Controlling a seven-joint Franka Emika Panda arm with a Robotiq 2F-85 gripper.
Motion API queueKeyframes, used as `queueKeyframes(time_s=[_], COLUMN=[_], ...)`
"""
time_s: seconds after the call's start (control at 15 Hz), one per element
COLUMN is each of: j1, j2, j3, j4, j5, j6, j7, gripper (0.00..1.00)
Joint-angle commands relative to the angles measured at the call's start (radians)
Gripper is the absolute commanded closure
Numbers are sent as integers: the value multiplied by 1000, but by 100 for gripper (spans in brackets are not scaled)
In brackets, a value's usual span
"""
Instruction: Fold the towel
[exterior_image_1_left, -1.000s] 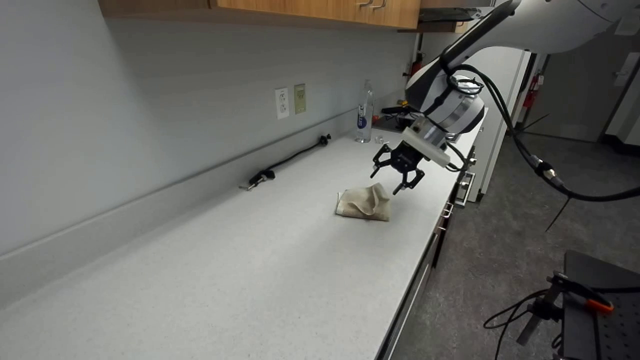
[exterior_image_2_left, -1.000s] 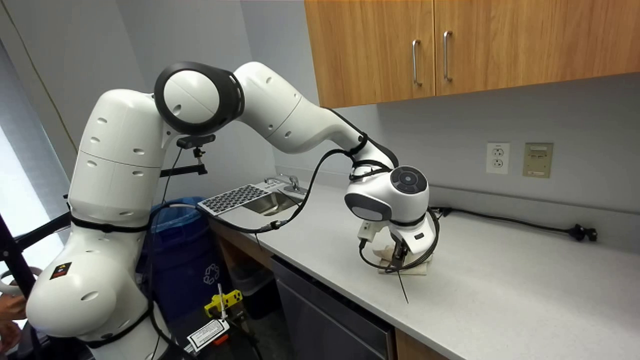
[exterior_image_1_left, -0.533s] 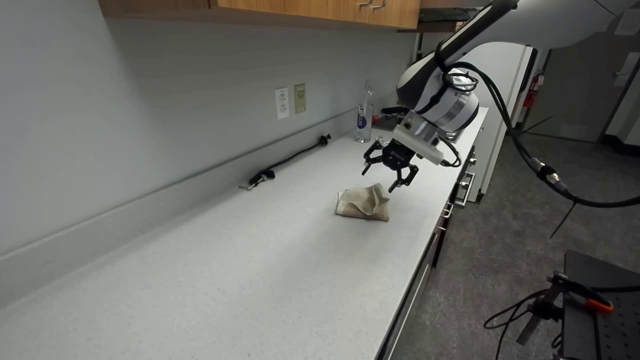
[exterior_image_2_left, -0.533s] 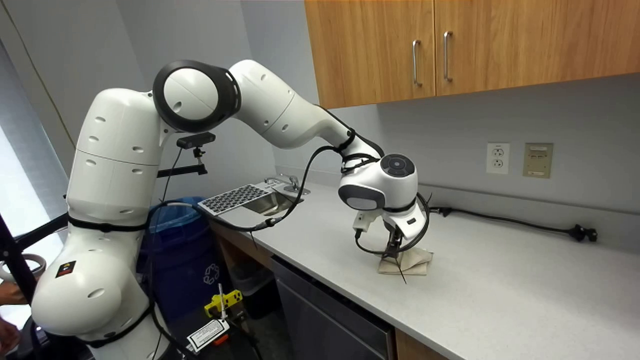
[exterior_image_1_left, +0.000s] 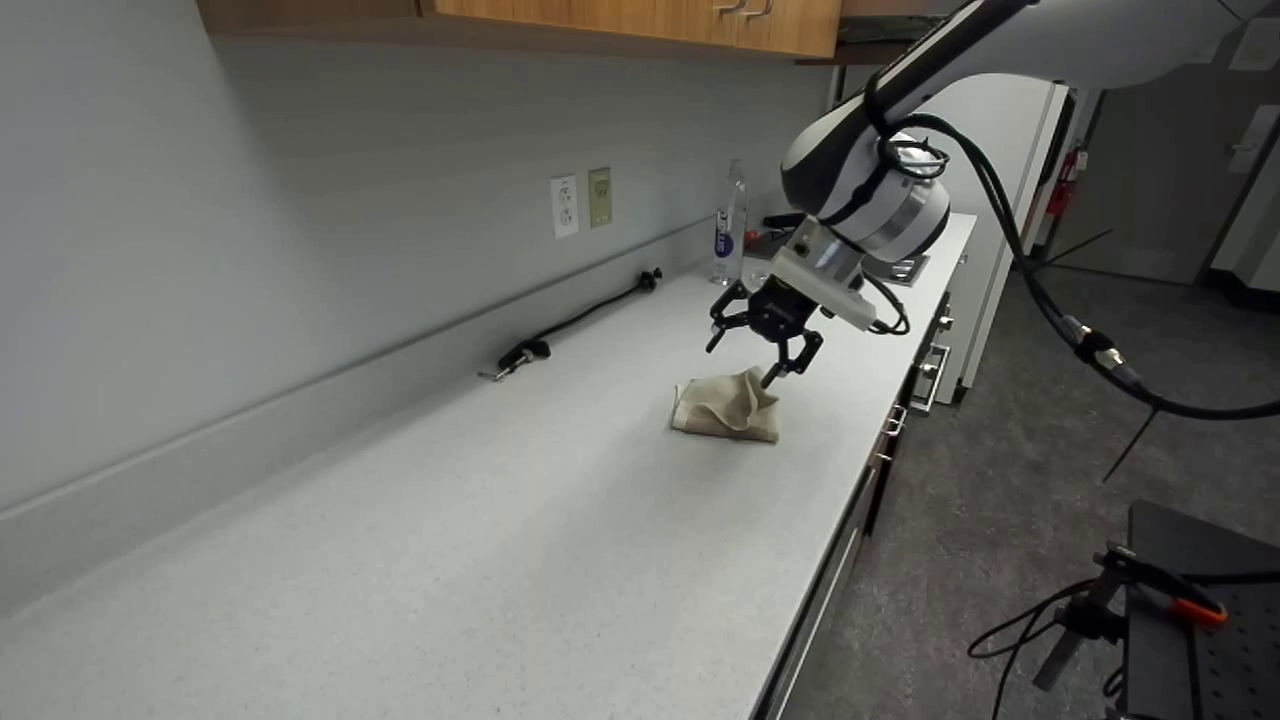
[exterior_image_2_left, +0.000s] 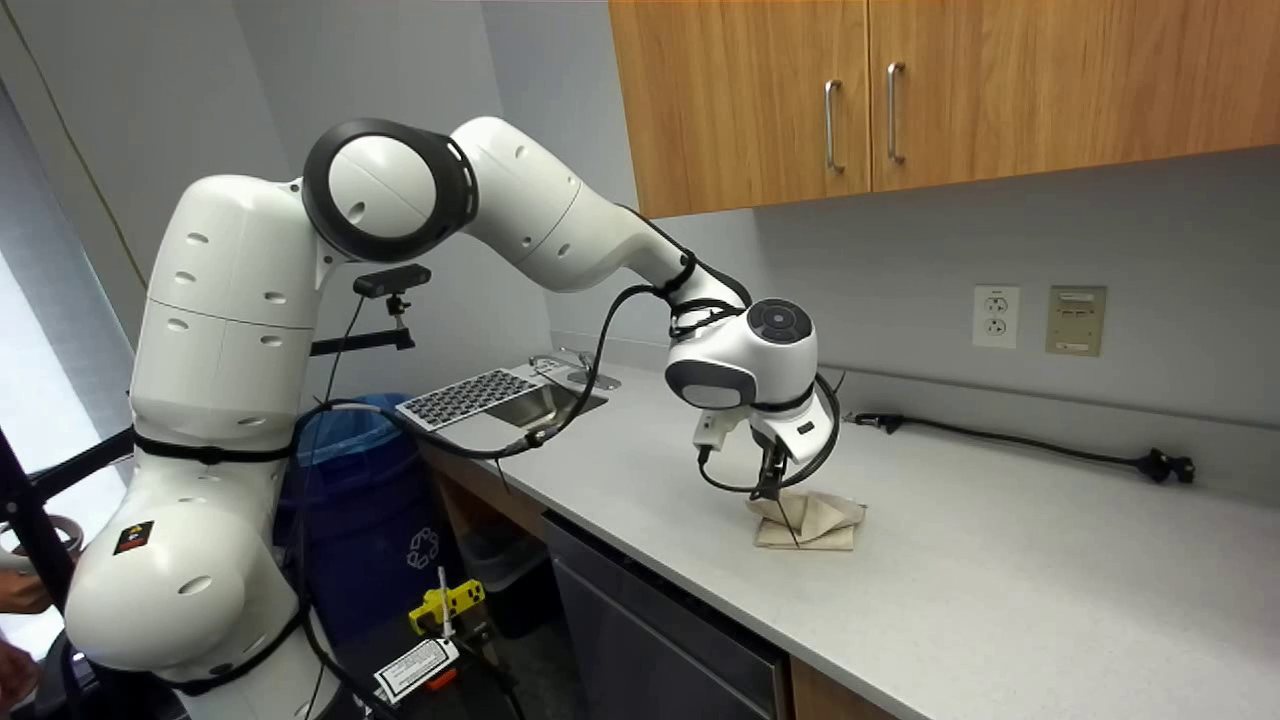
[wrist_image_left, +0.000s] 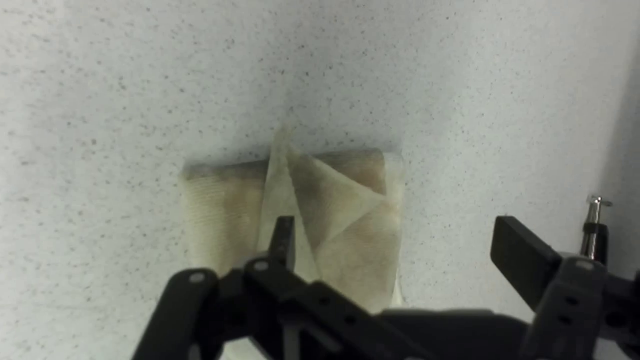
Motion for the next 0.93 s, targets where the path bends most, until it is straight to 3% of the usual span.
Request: queueKeyframes(time_s=[0.0,0.73,0.87], j1=[7,27,27], j2=[-4,-5,2], j3=[14,13,15], j4=[-3,-59,-56], j5=[-7,-26,-22], j6=[-11,-21,-16], j7=[21,48,40], gripper=[0,0,18])
